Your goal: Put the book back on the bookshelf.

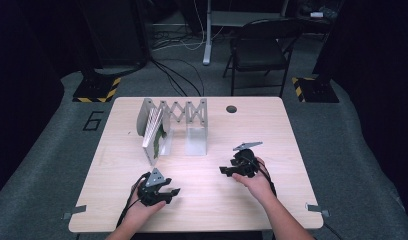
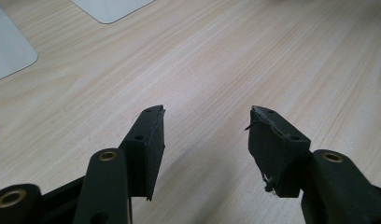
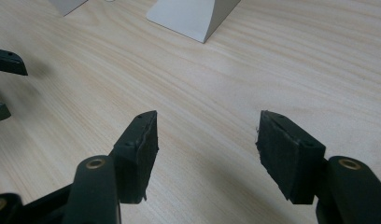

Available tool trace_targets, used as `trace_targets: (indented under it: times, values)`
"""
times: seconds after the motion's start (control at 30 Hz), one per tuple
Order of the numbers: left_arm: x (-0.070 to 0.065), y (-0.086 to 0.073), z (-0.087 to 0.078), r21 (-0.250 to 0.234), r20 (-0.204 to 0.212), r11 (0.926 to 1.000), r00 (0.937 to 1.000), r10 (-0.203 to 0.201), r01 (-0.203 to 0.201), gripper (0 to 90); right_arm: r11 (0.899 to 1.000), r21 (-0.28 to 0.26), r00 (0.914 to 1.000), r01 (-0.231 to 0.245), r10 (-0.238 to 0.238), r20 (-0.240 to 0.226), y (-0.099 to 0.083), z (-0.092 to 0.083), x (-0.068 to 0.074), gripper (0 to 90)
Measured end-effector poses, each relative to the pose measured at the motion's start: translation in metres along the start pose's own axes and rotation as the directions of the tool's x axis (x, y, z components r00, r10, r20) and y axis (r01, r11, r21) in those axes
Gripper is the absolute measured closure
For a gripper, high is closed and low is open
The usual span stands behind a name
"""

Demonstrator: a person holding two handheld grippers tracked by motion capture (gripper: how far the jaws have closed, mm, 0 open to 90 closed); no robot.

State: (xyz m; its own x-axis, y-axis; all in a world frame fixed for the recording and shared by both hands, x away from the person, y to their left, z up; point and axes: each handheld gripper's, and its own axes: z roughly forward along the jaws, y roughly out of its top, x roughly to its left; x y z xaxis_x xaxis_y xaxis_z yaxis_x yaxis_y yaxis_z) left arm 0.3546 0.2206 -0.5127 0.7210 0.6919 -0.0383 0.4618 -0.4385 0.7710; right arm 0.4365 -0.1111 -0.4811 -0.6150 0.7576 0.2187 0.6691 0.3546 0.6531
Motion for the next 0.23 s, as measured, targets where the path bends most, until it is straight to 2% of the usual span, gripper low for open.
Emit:
trace_targets:
  times: [0.2, 0.23]
  values:
    - [0.0039, 0.002, -0.0077, -0.008, -0.009, 1.0, 0.9999, -0.005, 0.005, 46.2, 1.0, 0.004, 1.0, 0.0, 0.0, 0.002, -0.0003, 0.0005, -0.0002, 38.1]
    - [0.0049, 0.002, -0.0093, -0.012, -0.011, 0.9999, 0.9999, -0.011, 0.011, 46.5, 1.0, -0.01, 1.0, 0.008, -0.008, 0.004, -0.0004, 0.0017, -0.0011, 38.1]
